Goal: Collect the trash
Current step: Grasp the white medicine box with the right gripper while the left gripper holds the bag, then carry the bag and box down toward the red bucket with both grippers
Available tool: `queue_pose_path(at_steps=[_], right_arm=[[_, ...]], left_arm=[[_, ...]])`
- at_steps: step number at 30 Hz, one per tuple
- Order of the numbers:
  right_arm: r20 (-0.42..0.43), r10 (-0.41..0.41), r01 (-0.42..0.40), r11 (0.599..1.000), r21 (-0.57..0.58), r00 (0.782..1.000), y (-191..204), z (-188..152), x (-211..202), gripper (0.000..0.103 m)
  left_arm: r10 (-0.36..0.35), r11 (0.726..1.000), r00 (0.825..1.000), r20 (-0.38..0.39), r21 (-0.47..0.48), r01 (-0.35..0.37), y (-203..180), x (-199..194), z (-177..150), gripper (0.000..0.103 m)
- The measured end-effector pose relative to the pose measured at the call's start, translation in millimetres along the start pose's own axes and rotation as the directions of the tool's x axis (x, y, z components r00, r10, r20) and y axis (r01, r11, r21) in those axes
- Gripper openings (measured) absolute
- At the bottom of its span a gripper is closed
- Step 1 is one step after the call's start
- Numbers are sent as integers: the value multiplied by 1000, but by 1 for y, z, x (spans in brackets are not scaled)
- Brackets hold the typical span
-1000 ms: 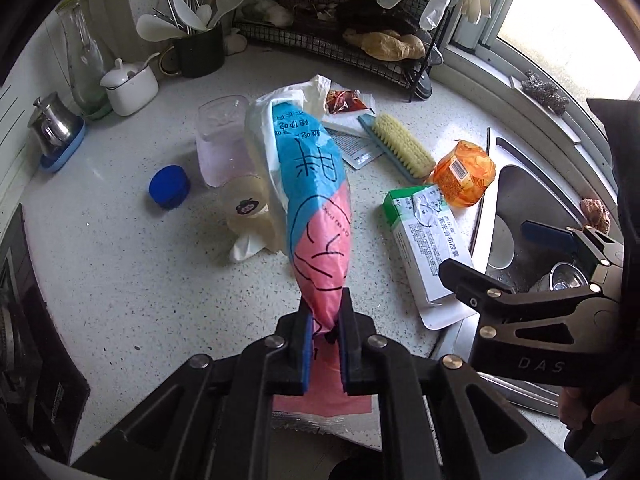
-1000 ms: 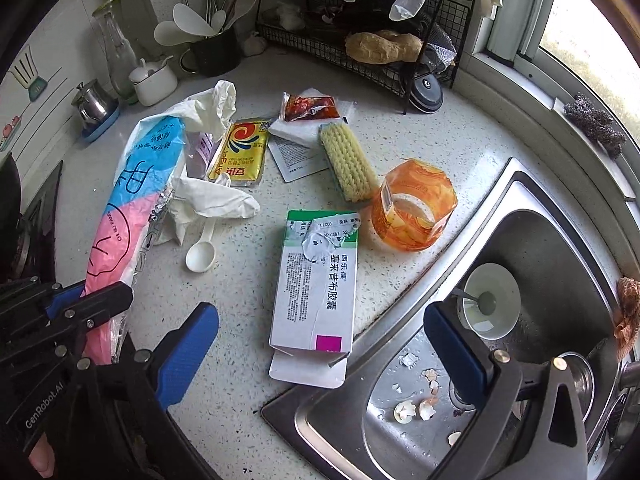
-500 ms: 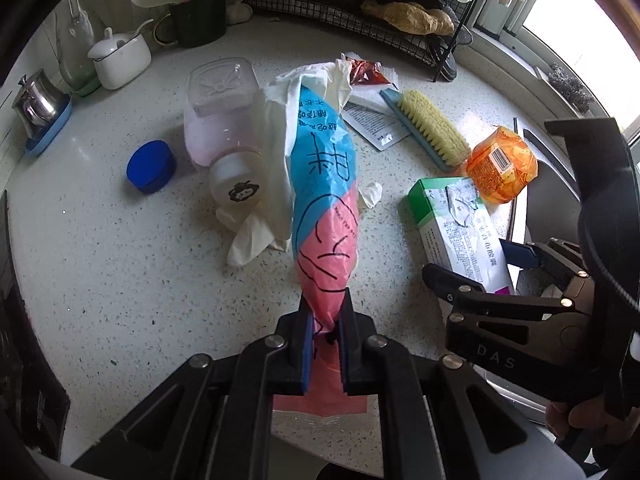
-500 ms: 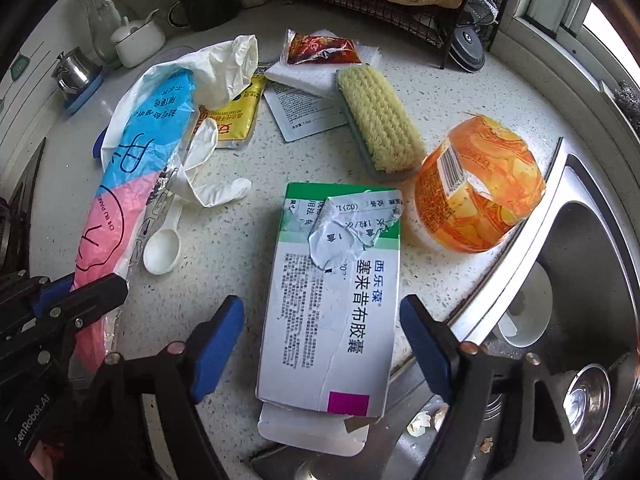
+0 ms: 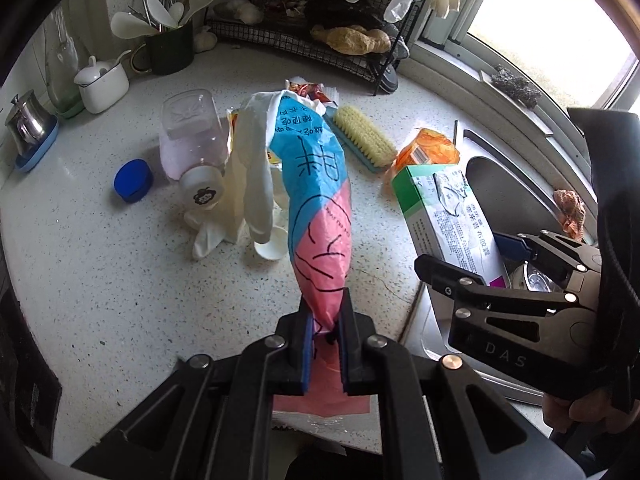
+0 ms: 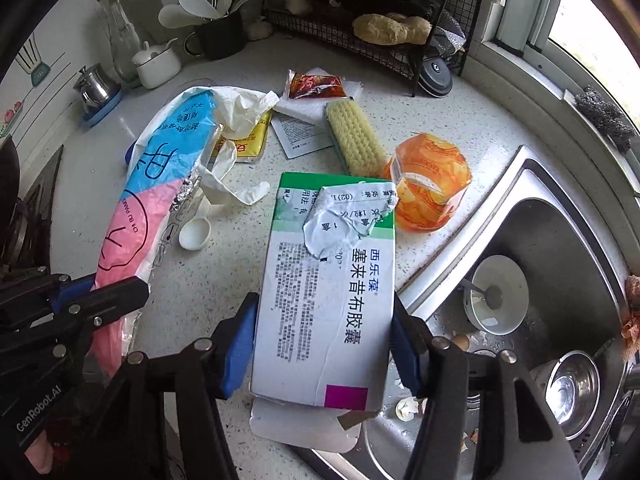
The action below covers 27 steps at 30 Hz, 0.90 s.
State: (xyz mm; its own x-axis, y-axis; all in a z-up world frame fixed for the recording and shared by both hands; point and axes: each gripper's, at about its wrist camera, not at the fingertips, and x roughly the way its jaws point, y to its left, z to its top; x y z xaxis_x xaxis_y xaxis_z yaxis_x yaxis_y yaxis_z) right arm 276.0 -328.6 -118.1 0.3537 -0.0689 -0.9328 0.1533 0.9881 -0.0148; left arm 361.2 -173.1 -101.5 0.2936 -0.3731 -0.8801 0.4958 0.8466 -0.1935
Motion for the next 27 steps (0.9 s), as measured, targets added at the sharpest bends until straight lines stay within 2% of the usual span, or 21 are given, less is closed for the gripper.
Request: queue_pose_path(at_steps=[6, 11, 14, 21, 27], right_arm=[[42, -34, 33, 999, 35, 999, -5, -21, -37, 57], [22, -61, 59, 997, 56, 998, -7, -48, -57, 57], [37, -87, 85, 994, 64, 995, -7, -67, -69, 57], [28, -95, 92, 992, 87, 995, 2, -124, -89, 57], [-2, -104, 104, 992, 71, 995, 14, -168, -89, 57]], left_arm=[[-83, 996, 996, -9, 42, 84, -19, -19, -24, 9], [-104, 992, 994, -24, 75, 105, -32, -30, -51, 9], [-115, 988, 992, -42, 97, 119, -42, -36, -77, 9], [-180, 978, 979, -91, 93, 189, -58, -47, -148, 9], [-168, 982, 978, -121, 64, 176, -54, -45, -204, 9]])
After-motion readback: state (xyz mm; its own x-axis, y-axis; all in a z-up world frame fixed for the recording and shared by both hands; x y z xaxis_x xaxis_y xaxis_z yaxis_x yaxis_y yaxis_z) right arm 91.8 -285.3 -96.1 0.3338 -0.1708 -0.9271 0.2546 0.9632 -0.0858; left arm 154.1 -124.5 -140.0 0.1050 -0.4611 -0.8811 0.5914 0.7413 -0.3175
